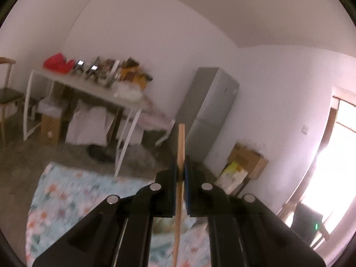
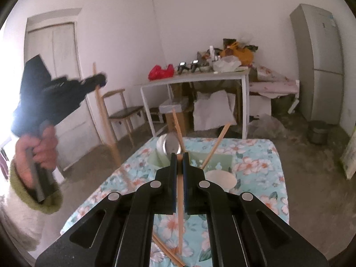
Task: Organize utensils
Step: 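Carry both held chopsticks up over the green basket, then lower the chopstick into the green basket and open the left tool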
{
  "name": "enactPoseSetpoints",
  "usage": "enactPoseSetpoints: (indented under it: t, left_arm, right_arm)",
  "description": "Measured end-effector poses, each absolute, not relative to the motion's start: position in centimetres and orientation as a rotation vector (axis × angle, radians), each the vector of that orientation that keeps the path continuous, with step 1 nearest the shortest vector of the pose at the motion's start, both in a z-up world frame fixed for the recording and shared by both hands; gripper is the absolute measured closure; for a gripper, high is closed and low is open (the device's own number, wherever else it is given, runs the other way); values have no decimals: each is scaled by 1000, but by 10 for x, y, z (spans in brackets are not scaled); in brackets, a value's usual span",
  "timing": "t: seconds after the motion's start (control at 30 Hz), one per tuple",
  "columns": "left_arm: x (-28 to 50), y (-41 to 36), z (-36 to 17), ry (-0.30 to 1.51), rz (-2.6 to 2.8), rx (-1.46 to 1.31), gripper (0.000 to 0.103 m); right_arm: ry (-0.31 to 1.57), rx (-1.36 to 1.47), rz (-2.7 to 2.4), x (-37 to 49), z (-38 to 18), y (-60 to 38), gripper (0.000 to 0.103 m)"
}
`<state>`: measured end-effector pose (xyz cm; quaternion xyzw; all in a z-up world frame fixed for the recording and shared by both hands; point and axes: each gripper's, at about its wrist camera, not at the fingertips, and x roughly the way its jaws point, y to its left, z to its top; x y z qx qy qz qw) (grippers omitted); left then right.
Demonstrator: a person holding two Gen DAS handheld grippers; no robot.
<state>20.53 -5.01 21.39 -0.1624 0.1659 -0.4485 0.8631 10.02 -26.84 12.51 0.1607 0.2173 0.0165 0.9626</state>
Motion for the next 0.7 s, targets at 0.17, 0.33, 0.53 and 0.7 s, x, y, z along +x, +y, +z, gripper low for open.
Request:
enactPoseSetpoints:
  t: [0.17, 0.33, 0.53, 0.7]
  left_arm:
    - [225, -85, 220, 296, -922, -336, 98]
    - [243, -114, 201, 300, -876, -296, 98]
    - [259, -128, 161, 354, -817, -243, 97]
    - [269, -123, 143, 418, -793, -253, 83]
  right_arm:
    - [407, 345, 31, 90, 132, -274, 100]
    - [393, 358, 33, 84, 134, -280, 100]
    - [397, 380, 32, 84, 131, -288, 100]
    - [387, 380, 22, 84, 137, -290, 100]
